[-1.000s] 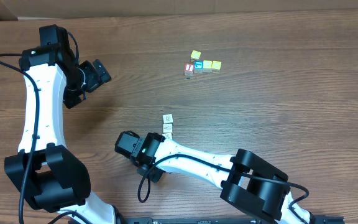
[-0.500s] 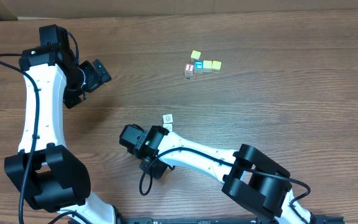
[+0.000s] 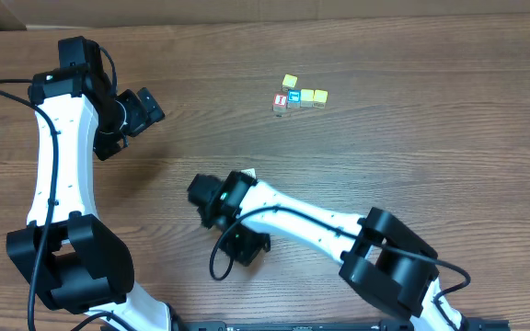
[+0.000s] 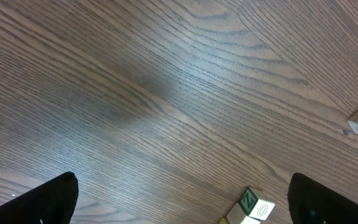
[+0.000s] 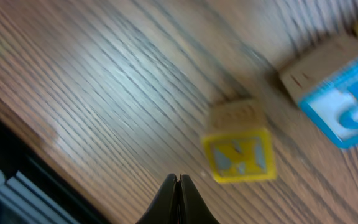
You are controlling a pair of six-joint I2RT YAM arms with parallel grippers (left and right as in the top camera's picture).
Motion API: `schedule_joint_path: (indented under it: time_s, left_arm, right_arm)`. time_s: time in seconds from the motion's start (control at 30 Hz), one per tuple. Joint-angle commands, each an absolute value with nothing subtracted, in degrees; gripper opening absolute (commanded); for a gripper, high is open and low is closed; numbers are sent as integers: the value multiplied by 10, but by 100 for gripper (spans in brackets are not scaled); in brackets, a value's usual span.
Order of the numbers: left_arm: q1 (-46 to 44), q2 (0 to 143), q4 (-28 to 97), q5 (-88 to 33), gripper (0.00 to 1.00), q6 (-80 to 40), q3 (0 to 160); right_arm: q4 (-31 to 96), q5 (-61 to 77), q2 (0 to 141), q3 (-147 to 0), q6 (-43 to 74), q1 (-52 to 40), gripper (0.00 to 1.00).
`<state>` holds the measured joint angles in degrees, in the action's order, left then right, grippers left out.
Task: Flip 5 blocks
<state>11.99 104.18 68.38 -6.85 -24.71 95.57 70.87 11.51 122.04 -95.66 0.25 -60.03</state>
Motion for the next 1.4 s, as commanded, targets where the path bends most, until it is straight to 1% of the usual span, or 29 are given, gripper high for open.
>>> schedule_joint_path:
  time_s: [0.0, 0.27, 0.43, 0.73, 0.93, 1.37]
  left_arm:
    - [114, 1047, 685, -69, 100, -243, 957]
    - [114, 1047, 685, -69, 100, -243, 957]
    - [114, 1047, 685, -69, 100, -243, 957]
    - [114, 1047, 685, -69, 100, -243, 957]
    - [114, 1047, 685, -69, 100, -243, 957]
    - [114, 1047, 685, -69, 100, -243, 957]
  right_arm:
    - [713, 157, 1197, -949, 3, -578, 4]
    - [705, 122, 1197, -914, 2, -577, 4]
    - [697, 129, 1182, -914, 2, -577, 4]
    - [696, 81, 1176, -911, 6, -577, 4]
    - [698, 75, 1176, -909, 7, -578, 4]
    - [647, 69, 1171, -872, 28, -584, 4]
